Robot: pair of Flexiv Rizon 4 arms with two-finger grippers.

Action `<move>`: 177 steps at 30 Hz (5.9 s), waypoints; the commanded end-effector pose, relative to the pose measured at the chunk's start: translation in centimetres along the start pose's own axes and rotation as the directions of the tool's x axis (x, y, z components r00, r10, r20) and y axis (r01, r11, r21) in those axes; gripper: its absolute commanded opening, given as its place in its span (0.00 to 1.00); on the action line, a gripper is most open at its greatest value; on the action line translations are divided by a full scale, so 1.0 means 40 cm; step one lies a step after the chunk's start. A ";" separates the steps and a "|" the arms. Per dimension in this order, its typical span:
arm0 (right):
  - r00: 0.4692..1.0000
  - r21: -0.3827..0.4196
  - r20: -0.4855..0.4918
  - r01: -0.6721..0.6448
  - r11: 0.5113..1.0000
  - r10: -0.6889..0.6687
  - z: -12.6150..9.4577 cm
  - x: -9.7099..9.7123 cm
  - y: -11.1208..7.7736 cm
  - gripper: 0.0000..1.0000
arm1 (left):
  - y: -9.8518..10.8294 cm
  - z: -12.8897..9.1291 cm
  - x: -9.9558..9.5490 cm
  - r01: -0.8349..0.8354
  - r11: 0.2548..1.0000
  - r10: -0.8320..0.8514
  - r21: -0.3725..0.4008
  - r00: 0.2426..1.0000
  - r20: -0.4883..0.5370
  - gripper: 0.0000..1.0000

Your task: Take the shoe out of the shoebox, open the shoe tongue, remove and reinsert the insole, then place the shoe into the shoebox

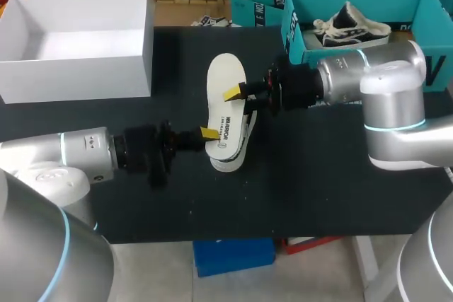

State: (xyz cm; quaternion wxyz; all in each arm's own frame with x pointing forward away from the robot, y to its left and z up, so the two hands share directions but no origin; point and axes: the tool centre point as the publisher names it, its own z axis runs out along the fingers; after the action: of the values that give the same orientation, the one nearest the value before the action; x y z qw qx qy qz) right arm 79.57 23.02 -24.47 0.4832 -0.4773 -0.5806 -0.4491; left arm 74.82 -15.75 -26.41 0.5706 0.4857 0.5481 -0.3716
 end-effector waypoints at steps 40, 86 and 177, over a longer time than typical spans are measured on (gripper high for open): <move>1.000 -0.002 0.001 0.000 1.000 0.000 0.004 -0.001 0.000 0.00 | 0.068 -0.166 -0.240 -0.202 0.951 0.310 0.236 0.651 -0.693 1.00; 1.000 -0.002 0.001 0.000 1.000 0.000 0.004 -0.001 0.000 0.00 | 0.048 -0.033 -0.283 -0.086 0.941 0.338 0.328 0.292 -0.895 1.00; 1.000 -0.002 0.001 0.000 1.000 0.000 0.004 -0.001 0.000 0.00 | 0.435 0.149 -0.131 -0.062 0.960 0.280 0.273 0.235 -0.931 1.00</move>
State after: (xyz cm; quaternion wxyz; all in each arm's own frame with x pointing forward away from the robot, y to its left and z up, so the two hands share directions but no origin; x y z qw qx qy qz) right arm 79.57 23.02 -24.49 0.4833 -0.4771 -0.5806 -0.4491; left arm 93.19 -18.29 -19.30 0.1024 0.7167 0.6896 0.0170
